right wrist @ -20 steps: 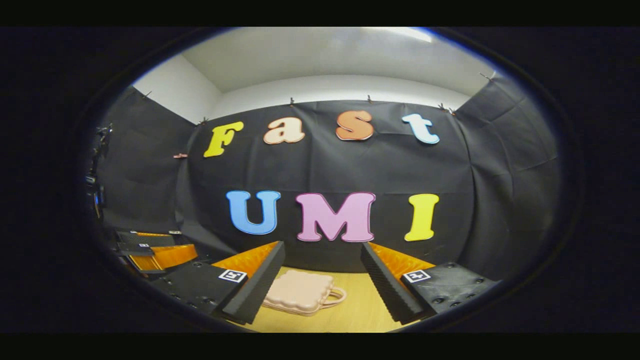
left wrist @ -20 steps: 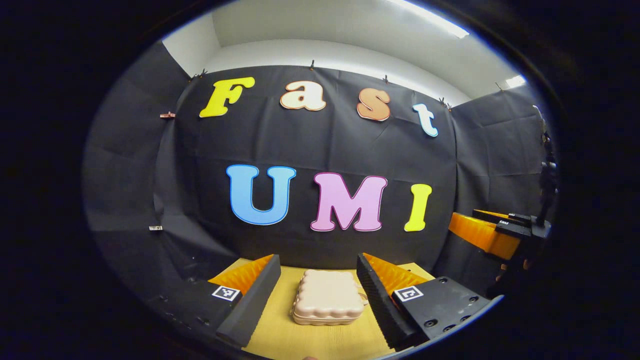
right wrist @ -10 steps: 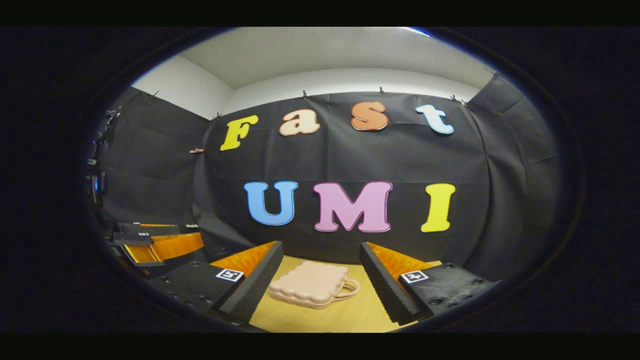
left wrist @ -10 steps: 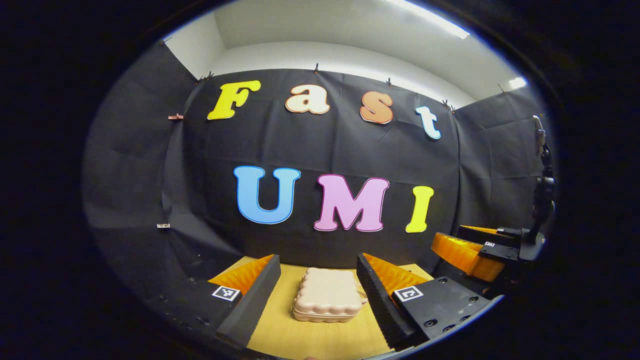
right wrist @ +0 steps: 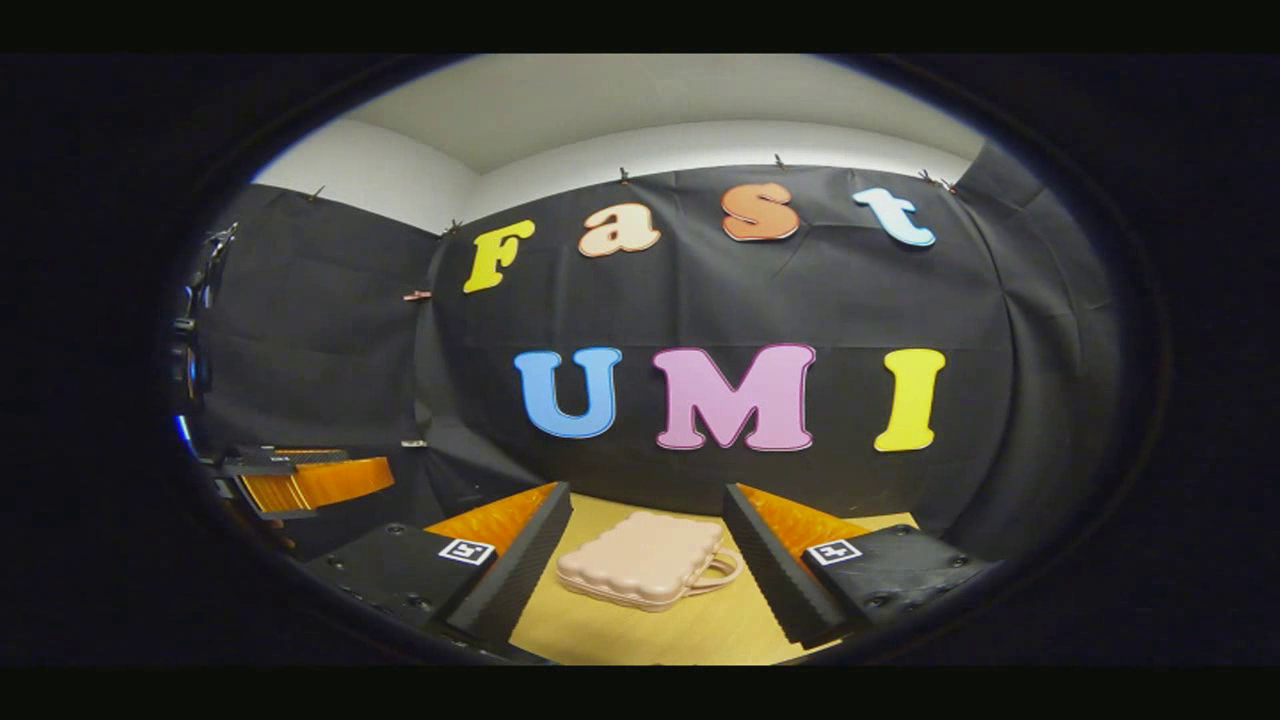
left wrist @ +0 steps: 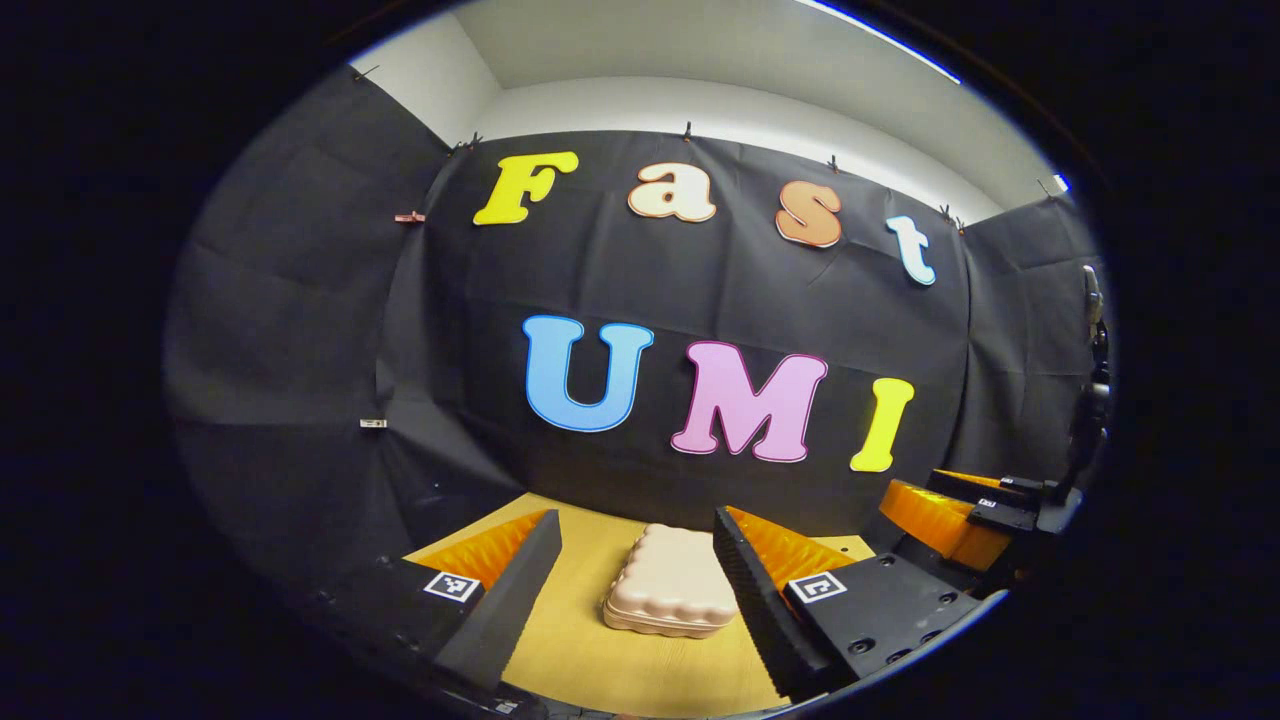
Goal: First open the suitcase, pack the skin care products into it, and then close the suitcase.
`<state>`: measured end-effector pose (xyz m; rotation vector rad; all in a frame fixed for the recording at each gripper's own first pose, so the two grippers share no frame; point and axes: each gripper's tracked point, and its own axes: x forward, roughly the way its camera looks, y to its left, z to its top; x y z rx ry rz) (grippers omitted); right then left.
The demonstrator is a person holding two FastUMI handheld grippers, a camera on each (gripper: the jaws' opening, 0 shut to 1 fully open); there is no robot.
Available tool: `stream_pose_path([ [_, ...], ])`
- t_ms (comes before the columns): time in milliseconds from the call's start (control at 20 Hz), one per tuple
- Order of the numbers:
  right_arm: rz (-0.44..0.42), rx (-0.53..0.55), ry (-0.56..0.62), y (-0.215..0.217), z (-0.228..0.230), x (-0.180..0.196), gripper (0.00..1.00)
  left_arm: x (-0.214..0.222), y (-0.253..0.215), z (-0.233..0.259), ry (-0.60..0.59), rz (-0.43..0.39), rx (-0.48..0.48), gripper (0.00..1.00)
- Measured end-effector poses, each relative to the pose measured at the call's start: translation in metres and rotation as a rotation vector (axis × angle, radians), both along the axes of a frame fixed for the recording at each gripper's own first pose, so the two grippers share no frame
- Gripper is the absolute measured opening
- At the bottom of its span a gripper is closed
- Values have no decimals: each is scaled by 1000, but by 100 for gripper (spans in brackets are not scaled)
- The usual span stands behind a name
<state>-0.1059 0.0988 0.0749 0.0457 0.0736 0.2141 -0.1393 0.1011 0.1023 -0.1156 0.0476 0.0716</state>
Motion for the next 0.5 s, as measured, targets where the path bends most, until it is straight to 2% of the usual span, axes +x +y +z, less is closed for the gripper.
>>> stream_pose_path([
  [500, -24, 13, -39, 11, 9, 13, 96, 1, 28, 7, -27, 17, 21, 96],
])
